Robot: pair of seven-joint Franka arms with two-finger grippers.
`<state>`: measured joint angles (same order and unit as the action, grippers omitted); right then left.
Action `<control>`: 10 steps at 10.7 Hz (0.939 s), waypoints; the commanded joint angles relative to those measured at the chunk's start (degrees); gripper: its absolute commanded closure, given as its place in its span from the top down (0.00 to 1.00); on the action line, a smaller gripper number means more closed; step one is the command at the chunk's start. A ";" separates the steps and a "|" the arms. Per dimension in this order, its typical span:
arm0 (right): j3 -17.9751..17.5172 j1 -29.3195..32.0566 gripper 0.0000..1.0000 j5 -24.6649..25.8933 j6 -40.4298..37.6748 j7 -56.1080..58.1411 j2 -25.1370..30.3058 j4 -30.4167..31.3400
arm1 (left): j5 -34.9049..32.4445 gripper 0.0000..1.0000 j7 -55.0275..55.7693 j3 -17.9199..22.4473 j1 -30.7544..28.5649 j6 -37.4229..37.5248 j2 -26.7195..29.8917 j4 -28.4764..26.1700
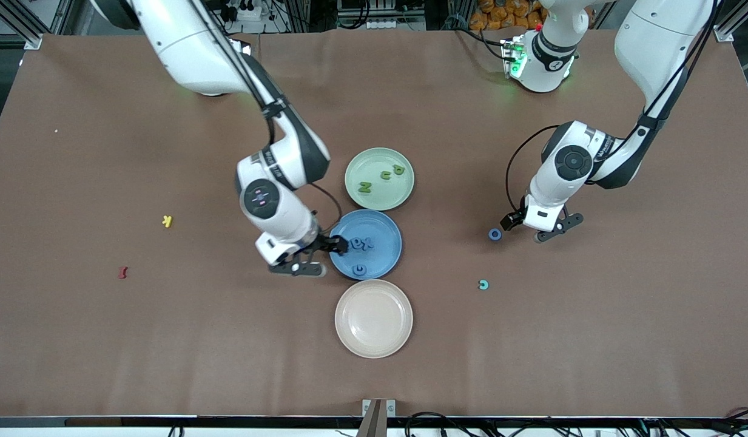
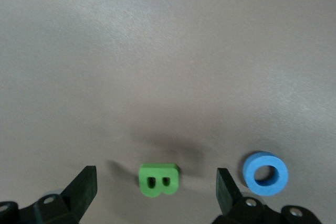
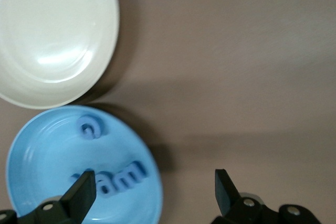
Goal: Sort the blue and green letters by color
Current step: 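Withdraw the right gripper while the left gripper lowers to green B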
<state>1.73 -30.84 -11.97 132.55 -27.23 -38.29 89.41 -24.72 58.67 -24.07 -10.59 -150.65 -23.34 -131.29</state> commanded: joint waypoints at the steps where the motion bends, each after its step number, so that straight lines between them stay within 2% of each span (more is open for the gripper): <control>1: -0.94 7.79 1.00 0.63 -7.55 10.05 4.09 0.85 | -2.88 1.00 -0.14 -0.81 -1.89 -2.18 -1.00 -0.73; 3: -1.90 13.85 1.00 2.03 -11.77 14.90 5.41 0.94 | -2.88 1.00 -0.05 -0.81 -1.89 -2.98 -1.53 -0.73; 7: -1.90 22.12 1.00 15.72 -13.19 16.42 6.04 1.12 | -2.88 1.00 0.65 -0.81 -1.89 -3.07 -1.97 -0.81; 8: -1.90 24.06 1.00 17.40 -13.19 16.59 6.04 1.03 | -2.79 1.00 1.09 -0.81 -1.89 -3.07 -1.97 -0.81; 10: -1.90 28.19 1.00 17.68 -13.11 20.43 7.26 1.03 | -2.79 1.00 3.02 -0.89 -2.50 -3.07 -1.89 -0.90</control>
<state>1.16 -7.06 4.03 119.92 -10.45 -33.54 89.41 -25.83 58.92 -24.21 -11.66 -152.76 -25.52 -131.52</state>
